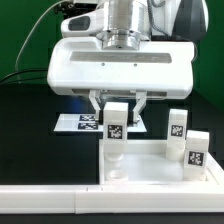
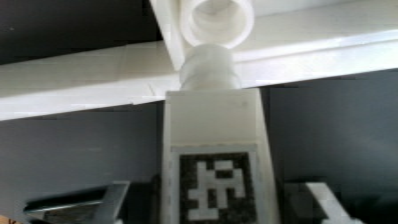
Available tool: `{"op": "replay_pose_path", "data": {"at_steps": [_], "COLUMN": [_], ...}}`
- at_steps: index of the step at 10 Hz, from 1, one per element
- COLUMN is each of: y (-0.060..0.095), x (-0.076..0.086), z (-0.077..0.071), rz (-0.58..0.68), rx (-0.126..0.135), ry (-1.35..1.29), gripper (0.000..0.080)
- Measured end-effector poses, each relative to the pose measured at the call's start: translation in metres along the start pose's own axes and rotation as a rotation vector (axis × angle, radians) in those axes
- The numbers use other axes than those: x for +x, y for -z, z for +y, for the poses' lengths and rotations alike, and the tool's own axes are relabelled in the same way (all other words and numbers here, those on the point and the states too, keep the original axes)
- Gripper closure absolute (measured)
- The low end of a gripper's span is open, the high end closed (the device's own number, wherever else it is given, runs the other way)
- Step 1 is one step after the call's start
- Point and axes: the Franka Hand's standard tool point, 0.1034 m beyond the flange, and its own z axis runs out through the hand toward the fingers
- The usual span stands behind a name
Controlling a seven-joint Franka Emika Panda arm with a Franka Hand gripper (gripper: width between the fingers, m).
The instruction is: Assemble square table
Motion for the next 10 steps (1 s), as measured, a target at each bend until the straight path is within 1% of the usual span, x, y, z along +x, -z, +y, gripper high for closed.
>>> {"op": "replay_pose_path", "data": {"at_steps": [1,5,8,10], "y": [-0.003,-0.009,-0.009,-0.014], "x": [-0.002,-0.013,-0.015,-0.023], "z": [-0.003,-0.004,-0.001,0.001], "rz": [-0.003,-0.019,-0.013,-0.024], "rx": [0.002,-0.002,-0.009,-0.013], "ry": [0.005,0.014,0.016,0.02], "gripper": [0.0515,0.0515,0.0515,0.0515]}}
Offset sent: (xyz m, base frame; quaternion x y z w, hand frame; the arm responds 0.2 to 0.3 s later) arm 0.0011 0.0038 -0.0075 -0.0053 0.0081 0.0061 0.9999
